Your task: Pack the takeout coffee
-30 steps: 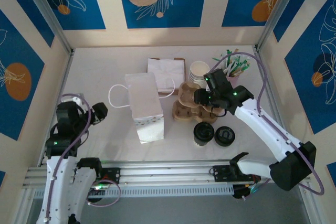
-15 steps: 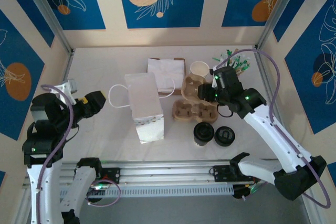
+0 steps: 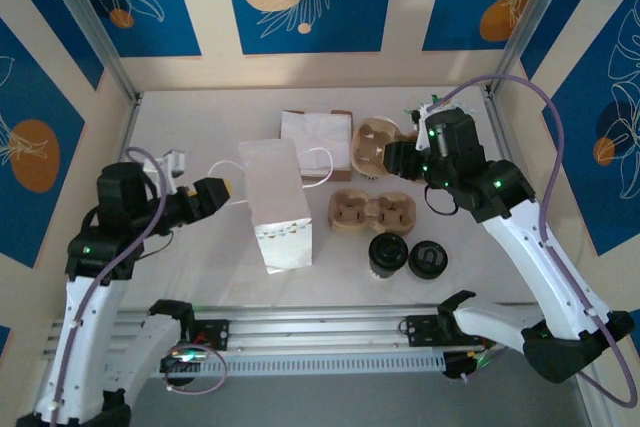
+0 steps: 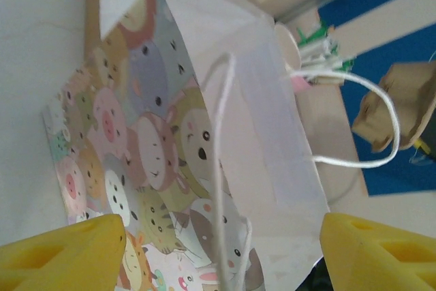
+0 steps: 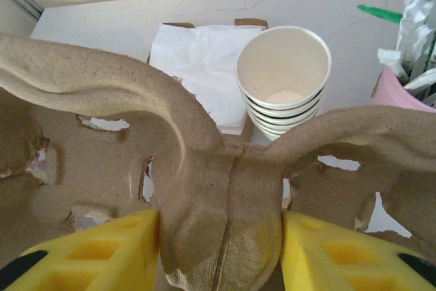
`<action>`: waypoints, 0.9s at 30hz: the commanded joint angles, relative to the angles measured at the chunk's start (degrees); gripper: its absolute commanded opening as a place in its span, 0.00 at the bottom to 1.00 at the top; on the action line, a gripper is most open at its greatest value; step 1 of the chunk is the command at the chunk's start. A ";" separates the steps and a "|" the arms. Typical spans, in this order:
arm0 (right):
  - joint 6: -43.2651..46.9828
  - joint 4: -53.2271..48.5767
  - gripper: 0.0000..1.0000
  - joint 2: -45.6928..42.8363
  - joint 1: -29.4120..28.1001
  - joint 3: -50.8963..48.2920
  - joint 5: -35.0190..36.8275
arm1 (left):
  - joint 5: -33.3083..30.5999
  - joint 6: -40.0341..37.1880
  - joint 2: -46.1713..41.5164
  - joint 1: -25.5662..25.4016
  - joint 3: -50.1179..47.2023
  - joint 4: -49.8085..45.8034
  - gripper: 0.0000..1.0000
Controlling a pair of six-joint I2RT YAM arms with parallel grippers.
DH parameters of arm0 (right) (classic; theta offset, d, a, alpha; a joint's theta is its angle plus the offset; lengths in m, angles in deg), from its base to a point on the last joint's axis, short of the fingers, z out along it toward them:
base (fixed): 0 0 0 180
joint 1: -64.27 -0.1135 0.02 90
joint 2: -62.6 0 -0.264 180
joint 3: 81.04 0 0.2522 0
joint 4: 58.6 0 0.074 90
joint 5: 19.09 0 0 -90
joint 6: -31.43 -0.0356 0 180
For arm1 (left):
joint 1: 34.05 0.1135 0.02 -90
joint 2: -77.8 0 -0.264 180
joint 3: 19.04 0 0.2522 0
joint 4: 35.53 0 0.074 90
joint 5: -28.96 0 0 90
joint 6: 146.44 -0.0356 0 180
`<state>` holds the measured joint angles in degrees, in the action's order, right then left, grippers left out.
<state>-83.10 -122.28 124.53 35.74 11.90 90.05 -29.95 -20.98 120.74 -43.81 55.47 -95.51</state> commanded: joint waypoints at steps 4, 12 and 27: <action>2.65 -2.39 0.49 -0.41 -0.38 2.48 2.21 | -8.87 -2.07 2.65 -8.84 0.68 1.49 0.73; 4.72 -3.16 0.48 -0.43 -0.38 2.91 3.63 | -13.29 -1.43 7.40 -16.06 -1.20 4.34 0.62; 8.33 -4.41 0.48 -0.76 -1.09 4.23 4.18 | -17.13 -12.95 15.95 -21.53 5.43 -2.82 0.46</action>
<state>-76.32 -126.08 124.53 35.30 14.06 93.63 -46.78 -29.37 135.97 -64.86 58.66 -94.55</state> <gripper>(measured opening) 0.486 0.466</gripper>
